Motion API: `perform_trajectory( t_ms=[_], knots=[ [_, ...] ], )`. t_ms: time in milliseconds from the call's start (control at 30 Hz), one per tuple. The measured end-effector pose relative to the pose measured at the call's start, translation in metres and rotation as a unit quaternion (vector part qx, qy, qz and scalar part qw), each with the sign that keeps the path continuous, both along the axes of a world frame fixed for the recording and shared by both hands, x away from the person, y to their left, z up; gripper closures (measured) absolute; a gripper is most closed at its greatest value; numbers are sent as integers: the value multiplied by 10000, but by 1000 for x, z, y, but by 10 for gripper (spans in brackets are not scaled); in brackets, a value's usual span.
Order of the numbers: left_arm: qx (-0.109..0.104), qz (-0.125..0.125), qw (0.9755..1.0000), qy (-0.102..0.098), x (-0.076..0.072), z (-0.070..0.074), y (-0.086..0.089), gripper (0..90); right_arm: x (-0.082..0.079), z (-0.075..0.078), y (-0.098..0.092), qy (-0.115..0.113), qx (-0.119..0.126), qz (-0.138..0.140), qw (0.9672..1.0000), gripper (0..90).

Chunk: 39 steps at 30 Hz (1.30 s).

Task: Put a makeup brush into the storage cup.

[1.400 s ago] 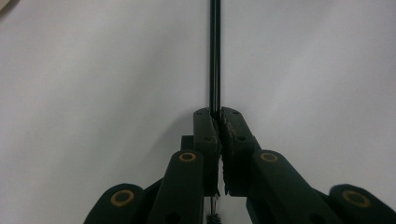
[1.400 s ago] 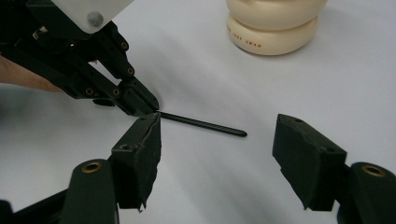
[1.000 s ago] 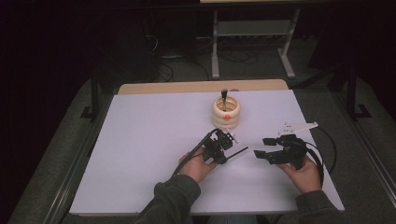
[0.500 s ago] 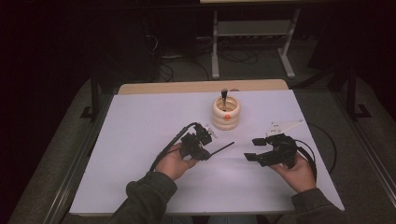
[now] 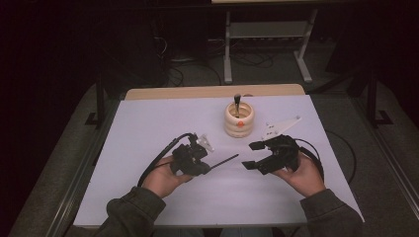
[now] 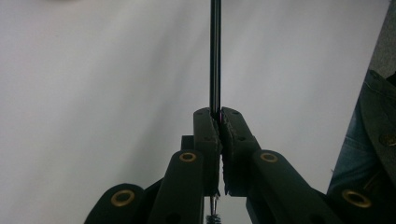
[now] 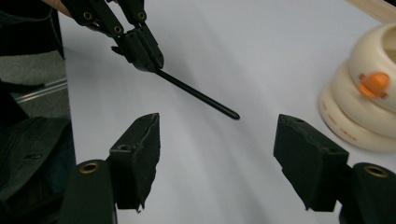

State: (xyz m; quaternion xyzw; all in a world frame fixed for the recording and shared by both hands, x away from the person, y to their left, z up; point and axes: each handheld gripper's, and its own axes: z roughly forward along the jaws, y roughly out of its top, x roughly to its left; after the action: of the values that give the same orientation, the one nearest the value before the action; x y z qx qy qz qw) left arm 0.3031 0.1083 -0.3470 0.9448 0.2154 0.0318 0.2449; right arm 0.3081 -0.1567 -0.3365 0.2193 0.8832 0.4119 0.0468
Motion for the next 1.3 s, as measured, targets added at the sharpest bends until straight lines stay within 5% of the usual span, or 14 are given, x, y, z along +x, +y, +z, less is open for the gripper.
perform_trajectory(
  t_ms=[533,1300],
  knots=[
    [-64,-259,9996,75,-9,-1,10,862,1,4,37,34,-293,681,9972,310],
    [-73,-717,9974,57,-17,0,-4,862,-3,-8,52,12,-638,1330,9891,367]
  ],
)
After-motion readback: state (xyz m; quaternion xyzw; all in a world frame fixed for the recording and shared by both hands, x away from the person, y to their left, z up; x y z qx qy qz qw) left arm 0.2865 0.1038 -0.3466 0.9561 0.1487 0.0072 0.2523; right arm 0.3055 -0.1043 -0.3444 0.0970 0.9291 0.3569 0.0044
